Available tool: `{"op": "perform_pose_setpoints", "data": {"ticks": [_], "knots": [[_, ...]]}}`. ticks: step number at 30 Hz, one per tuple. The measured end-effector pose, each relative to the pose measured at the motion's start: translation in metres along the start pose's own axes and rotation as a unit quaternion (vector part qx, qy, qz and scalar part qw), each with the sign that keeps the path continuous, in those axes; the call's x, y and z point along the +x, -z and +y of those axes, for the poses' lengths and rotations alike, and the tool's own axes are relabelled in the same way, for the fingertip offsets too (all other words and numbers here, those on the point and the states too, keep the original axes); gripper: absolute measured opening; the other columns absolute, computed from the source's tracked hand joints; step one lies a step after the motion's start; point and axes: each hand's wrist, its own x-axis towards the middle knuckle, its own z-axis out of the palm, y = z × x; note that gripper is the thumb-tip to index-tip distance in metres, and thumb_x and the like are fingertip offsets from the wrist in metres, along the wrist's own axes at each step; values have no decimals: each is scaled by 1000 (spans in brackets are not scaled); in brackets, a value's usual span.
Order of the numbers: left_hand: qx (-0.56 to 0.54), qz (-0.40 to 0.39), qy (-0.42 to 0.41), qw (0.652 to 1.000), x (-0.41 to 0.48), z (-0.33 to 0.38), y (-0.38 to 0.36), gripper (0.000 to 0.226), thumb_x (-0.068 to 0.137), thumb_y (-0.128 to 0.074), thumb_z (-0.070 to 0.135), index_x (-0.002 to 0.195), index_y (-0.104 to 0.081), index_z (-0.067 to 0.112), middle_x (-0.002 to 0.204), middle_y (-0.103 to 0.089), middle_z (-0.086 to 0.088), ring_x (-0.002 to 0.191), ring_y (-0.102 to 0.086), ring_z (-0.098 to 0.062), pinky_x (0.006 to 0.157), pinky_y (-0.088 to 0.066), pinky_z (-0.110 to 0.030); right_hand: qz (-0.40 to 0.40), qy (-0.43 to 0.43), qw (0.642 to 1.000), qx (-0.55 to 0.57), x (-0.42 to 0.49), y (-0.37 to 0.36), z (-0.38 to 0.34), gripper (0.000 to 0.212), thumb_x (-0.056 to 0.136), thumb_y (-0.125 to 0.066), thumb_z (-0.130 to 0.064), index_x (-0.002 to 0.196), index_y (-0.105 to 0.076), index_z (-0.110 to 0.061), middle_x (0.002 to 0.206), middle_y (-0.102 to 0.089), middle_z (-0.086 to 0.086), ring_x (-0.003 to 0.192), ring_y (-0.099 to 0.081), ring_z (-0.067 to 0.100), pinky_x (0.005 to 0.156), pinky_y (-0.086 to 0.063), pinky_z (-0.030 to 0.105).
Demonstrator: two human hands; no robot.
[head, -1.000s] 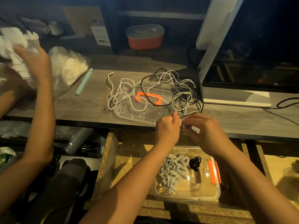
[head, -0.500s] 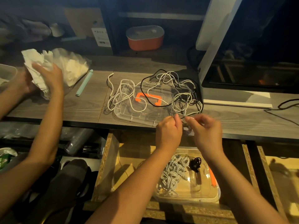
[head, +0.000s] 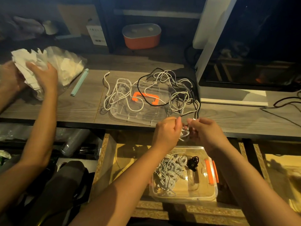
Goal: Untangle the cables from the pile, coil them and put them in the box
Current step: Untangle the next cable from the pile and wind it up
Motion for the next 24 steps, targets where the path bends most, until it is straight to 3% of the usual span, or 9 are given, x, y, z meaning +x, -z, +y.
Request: {"op": "perform_pose_setpoints", "data": {"ticks": [1, 3, 6, 8, 10, 13, 19, 21, 24], "knots": [[-17, 0, 25, 1000, -1, 2, 2, 50, 97, -33, 25, 56, -58, 10, 52, -44, 10, 45, -38, 0, 49, -32, -16, -31, -17, 999, 21, 0, 0, -3, 18, 93, -56, -18, 84, -58, -2, 70, -59, 10, 66, -58, 25, 71, -52, 42], [-47, -19, 115, 992, -5, 2, 2, 50, 100, -38, 22, 55, -53, 7, 48, -40, 7, 44, -37, -6, 50, -31, -29, -70, -11, 997, 7, -2, 1, -3, 21, 92, -57, -18, 91, -59, 2, 74, -60, 11, 67, -56, 22, 67, -51, 35], [-56, -14, 188, 980, -8, 3, 3, 49, 100, -40, 23, 67, -63, -5, 54, -51, -10, 51, -48, -24, 52, -40, -40, -66, 77, 992, -76, -7, 1, -2, 20, 87, -64, -13, 88, -61, 7, 72, -65, 10, 66, -61, 23, 65, -54, 31], [-42, 8, 202, 979, -7, 5, 4, 46, 100, -40, 24, 76, -67, -4, 65, -61, -16, 57, -54, -27, 54, -41, -38, -61, 112, 983, -132, -11, -1, 0, 8, 80, -70, -6, 86, -65, -3, 76, -69, 10, 72, -66, 25, 71, -56, 37], [-15, 26, 202, 979, -6, 4, 4, 45, 100, -40, 23, 79, -69, -3, 70, -64, -17, 60, -52, -24, 53, -37, -32, -35, 117, 976, -181, -11, -3, 5, 13, 76, -75, -7, 85, -66, -11, 79, -70, 11, 79, -67, 31, 76, -54, 46], [-2, 73, 150, 986, -7, 2, 4, 50, 99, -39, 26, 65, -65, 0, 60, -62, -15, 53, -54, -25, 50, -38, -34, 10, 126, 970, -209, -10, -7, 10, 16, 75, -77, -15, 85, -66, -18, 76, -68, 9, 77, -65, 33, 72, -54, 50], [32, 125, 85, 988, -10, -3, 3, 59, 91, -24, 36, 54, -57, 4, 49, -45, 1, 44, -40, -12, 43, -23, -18, 40, 112, 974, -193, -9, -17, 17, 14, 79, -72, -10, 87, -61, -15, 79, -67, 11, 77, -64, 31, 68, -54, 43], [32, 118, 86, 989, -12, -6, 2, 60, 91, -24, 36, 58, -62, 3, 54, -54, -2, 48, -47, -13, 45, -28, -21, 40, 90, 984, -150, -10, -19, 20, 16, 81, -70, -8, 91, -59, -14, 83, -66, 11, 77, -64, 28, 67, -52, 38], [11, 115, 95, 989, -16, -8, 0, 55, 96, -29, 30, 67, -68, 3, 64, -63, -4, 55, -48, -7, 50, -29, -11, 36, 67, 991, -106, -10, -22, 19, 16, 86, -65, -4, 94, -55, -14, 84, -66, 8, 75, -64, 16, 63, -48, 24]]}}
